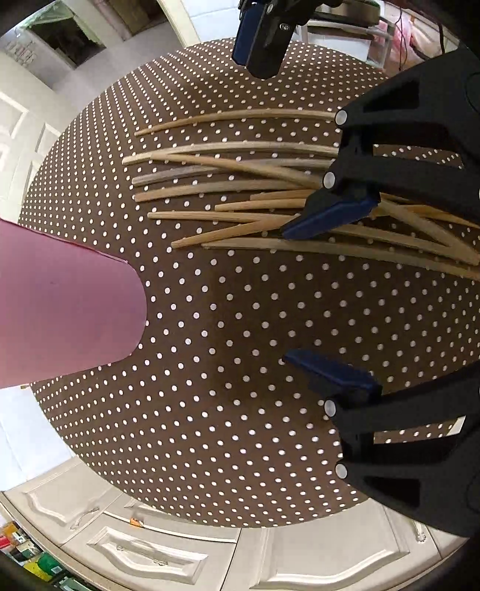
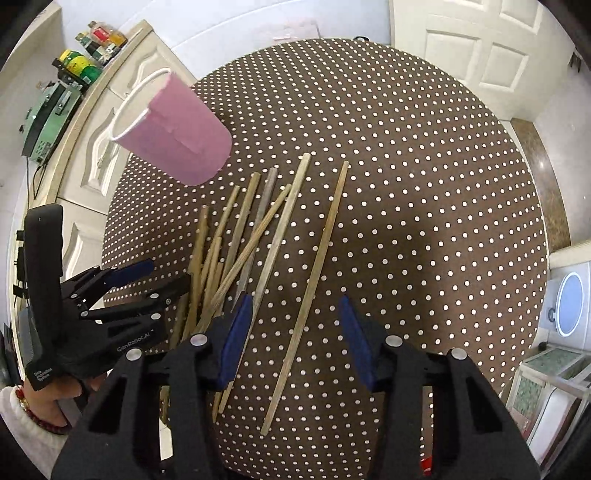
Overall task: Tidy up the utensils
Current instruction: 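Lower the left gripper onto a wooden chopstick and close it while the right gripper grasps another chopstick, then lift the left gripper's chopstick into the pink cup and open while the right gripper drops its chopstick in too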
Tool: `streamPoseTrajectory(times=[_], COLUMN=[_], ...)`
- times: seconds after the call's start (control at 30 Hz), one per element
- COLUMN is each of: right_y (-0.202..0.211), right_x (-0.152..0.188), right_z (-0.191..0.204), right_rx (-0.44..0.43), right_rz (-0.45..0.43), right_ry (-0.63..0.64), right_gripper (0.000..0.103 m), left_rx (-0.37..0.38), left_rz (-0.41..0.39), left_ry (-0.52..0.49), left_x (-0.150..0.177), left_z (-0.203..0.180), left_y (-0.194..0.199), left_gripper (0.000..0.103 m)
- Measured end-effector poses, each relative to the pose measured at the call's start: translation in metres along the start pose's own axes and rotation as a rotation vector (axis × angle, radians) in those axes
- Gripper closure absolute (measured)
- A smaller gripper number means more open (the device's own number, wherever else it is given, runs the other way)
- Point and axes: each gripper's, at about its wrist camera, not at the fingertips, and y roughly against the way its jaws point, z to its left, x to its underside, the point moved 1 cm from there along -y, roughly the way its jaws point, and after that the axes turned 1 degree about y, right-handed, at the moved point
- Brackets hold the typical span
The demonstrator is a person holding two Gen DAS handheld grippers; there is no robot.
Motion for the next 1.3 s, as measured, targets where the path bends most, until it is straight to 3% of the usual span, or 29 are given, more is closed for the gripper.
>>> streamPoseTrajectory(times=[0.2,0.27,0.4,0.47,0.57,0.77,0.97,1.07,1.3], right_y=[-0.018,-0.026,-0.039,-0.049,-0.051,-0.036,0.016,0.049,0.107], right_x=[-0.013,-0.022,-0.040,-0.046,-0.053,-0.061,-0.068,-0.070,-0.065], right_z=[-0.010,-0.013,-0.010,-0.008,-0.005,-0.021,-0.011,0.002,0.037], right_rx=[0.027,0.051,0.068,0.086,0.135,0.065,0.002,-0.043,-0.109], right_rz=[0.031,0.043,0.066,0.096,0.093,0.075,-0.056,-0.125,-0.251], right_ry=[-0.030,-0.044,-0.047,-0.042,-0.019,-0.065,-0.036,-0.023,0.065], right_gripper=[0.069,0.072,0.076,0.079,0.090,0.098,0.098,0.098,0.098], left_rx=[-0.034,-0.042,-0.043,-0.038,0.028,0.125,0.219,0.249,0.293], left_rz=[0.003,-0.006,-0.005,-0.006,-0.001,-0.054,-0.162,-0.210,-0.343], left_ry=[-0.051,-0.041,-0.043,-0.036,0.027,0.092,0.099,0.091,0.068], left_x=[-0.012,-0.018,-0.034,-0.037,-0.043,-0.045,-0.061,-0.054,-0.047], left_z=[-0.004,0.001,0.017,0.024,0.049,0.093,0.119,0.123,0.090], left_y=[-0.010,-0.011,-0.007,-0.005,-0.008,0.033,0.094,0.125,0.170], left_gripper=[0.045,0.058,0.072,0.086,0.097,0.097,0.097,0.097,0.098])
